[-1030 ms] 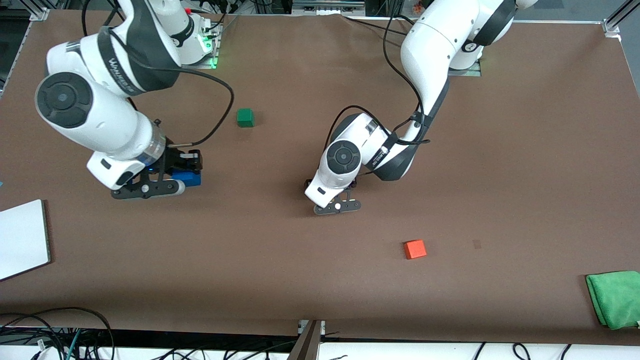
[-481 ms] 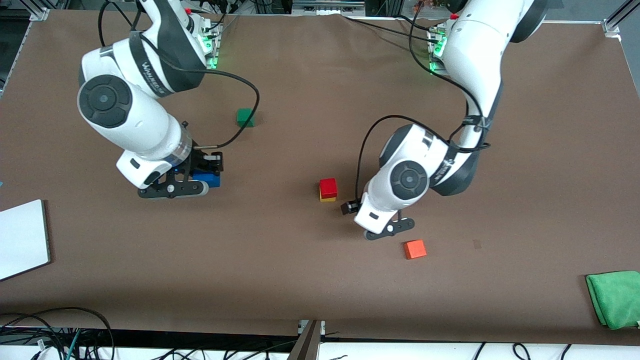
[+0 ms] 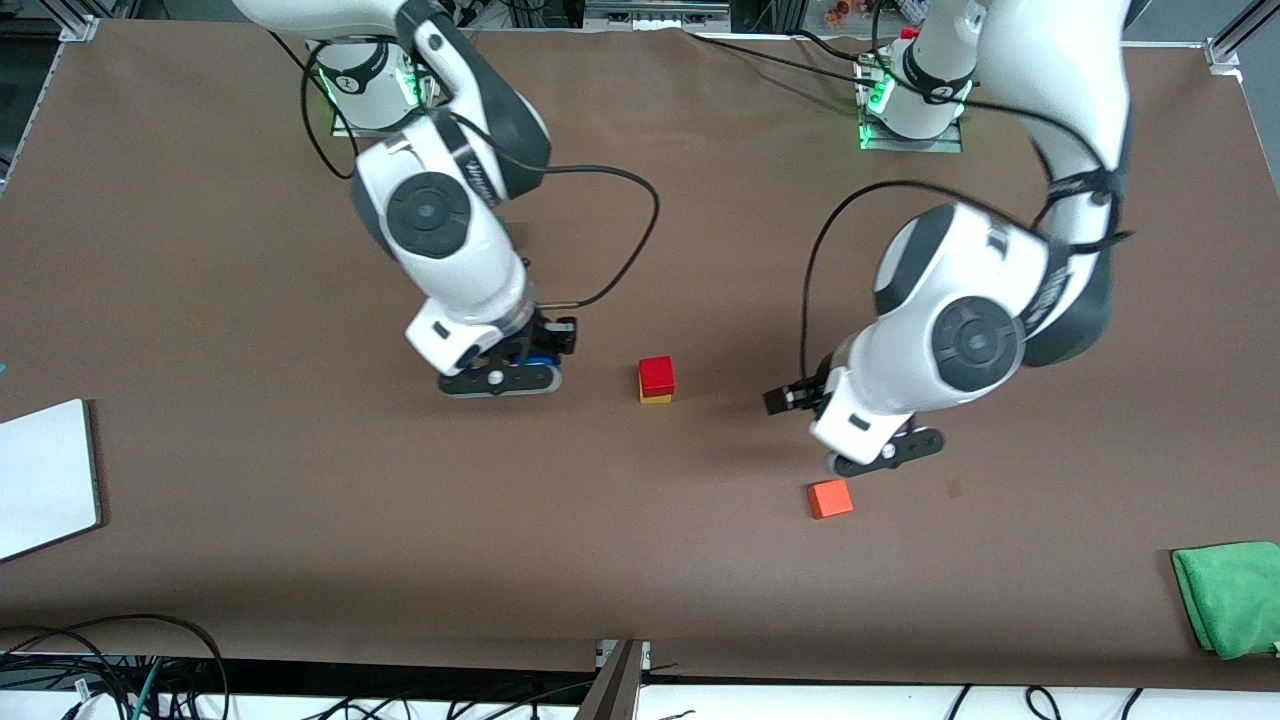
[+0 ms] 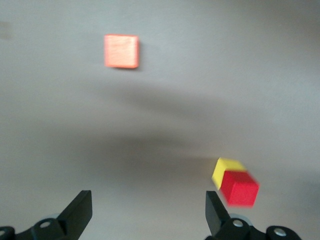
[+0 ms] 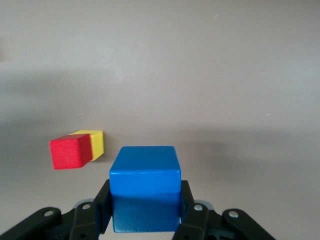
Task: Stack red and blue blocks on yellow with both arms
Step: 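Raise the left gripper away while the right gripper carries the blue cube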
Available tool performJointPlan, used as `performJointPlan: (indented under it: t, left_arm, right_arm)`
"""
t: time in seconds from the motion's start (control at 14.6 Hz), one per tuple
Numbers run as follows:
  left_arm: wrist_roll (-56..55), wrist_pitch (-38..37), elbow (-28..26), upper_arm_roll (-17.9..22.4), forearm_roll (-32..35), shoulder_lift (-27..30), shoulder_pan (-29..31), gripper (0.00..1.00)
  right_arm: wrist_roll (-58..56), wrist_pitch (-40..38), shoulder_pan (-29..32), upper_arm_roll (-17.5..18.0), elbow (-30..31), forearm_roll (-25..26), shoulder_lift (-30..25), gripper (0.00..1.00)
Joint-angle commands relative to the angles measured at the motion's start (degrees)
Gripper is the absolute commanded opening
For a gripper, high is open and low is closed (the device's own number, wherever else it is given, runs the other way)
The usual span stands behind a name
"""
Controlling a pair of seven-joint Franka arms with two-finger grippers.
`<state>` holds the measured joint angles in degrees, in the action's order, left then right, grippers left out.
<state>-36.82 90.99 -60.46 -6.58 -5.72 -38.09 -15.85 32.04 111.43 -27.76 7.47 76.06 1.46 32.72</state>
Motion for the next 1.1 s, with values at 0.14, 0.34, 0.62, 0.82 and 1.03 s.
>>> performJointPlan:
  t: [0.14,0.34,0.62,0.82,1.03]
  left_arm:
    - [10.43,-7.21,-10.27,-0.01,0.63,14.77,6.7,1.0]
    - [11.33,-13.62,-11.61,0.17,0.98,20.5,9.17,1.0]
    - [14.65,-18.65,-13.61,-0.54,7.48,26.39,10.56,1.0]
    - [19.41,-15.5,-22.65,-0.54,7.75,33.41,14.6,1.0]
    - [23.61,-4.02,-36.27,-0.54,8.01,38.52,18.38,1.0]
  right_arm:
    - [5.67,5.89,-4.49,-0.79,-1.53,1.08,4.36,0.42]
    - [6.8,6.08,-6.07,-0.79,-3.55,1.17,6.47,0.41]
    - [9.78,5.9,-9.41,-1.05,-5.83,2.92,10.07,0.41]
    - [13.39,5.82,-11.25,-1.05,-10.21,4.86,13.76,0.41]
    - [14.37,5.9,-11.87,-1.05,-12.25,4.87,14.92,0.41]
